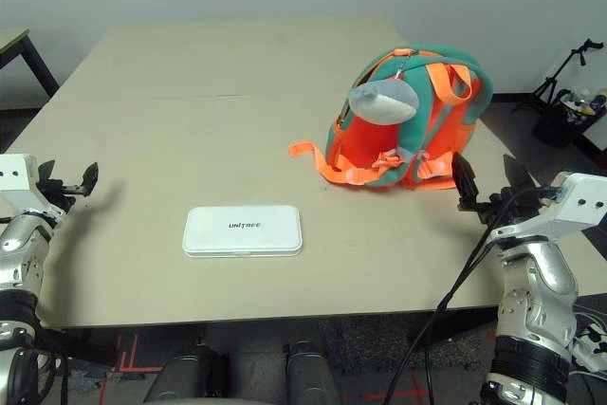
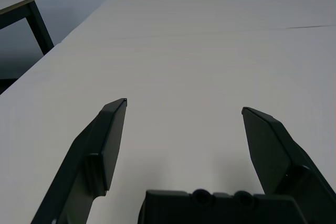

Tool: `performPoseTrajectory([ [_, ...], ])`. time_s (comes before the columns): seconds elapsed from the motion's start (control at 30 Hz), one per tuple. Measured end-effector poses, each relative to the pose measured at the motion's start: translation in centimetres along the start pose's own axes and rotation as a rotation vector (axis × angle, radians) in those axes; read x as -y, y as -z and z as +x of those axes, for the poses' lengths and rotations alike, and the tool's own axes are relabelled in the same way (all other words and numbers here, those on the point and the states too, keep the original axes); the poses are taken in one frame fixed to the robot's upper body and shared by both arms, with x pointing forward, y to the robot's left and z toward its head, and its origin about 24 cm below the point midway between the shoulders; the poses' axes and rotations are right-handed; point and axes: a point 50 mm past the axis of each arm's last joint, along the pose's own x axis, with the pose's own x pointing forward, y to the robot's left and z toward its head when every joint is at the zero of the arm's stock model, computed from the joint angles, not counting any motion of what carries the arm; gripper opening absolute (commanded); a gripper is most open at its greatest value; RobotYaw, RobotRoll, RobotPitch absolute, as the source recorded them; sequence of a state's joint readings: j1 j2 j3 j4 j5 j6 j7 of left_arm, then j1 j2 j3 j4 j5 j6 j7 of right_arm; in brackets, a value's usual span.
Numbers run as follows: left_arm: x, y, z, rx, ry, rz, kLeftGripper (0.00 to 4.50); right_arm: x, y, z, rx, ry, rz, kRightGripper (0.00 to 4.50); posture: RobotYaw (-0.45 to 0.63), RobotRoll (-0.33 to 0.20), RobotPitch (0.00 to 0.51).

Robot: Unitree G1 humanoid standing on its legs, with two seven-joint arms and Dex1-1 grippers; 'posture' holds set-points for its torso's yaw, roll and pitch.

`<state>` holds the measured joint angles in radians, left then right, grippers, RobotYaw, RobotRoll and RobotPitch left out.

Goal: Put the pencil case into the backpack and zip it.

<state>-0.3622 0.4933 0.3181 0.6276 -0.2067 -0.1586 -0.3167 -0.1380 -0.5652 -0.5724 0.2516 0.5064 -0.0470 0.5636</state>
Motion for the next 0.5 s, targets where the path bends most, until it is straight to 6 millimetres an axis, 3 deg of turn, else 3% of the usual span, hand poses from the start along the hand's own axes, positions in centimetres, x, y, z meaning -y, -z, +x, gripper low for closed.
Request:
performPoseTrajectory([
  [0.23, 1.1, -0.4, 0.3, 0.015, 0.041, -0.019, 4.5, 0.5, -0.8, 0.2, -0.005, -0.016, -0.031, 4.49, -0.06, 0.0, 0.07],
  [0.4, 2.1, -2.9, 0.9, 0.039, 0.17, -0.078, 4.5, 1.0, -2.6, 0.1, -0.044, 0.0, 0.013, 4.49, -0.06, 0.0, 0.05],
  [0.5, 2.6, -5.1, 0.3, -0.053, 0.363, -0.254, 4.5, 0.6, -3.4, -1.5, -0.232, -0.035, 0.17, 4.49, -0.04, 0.0, 0.029],
])
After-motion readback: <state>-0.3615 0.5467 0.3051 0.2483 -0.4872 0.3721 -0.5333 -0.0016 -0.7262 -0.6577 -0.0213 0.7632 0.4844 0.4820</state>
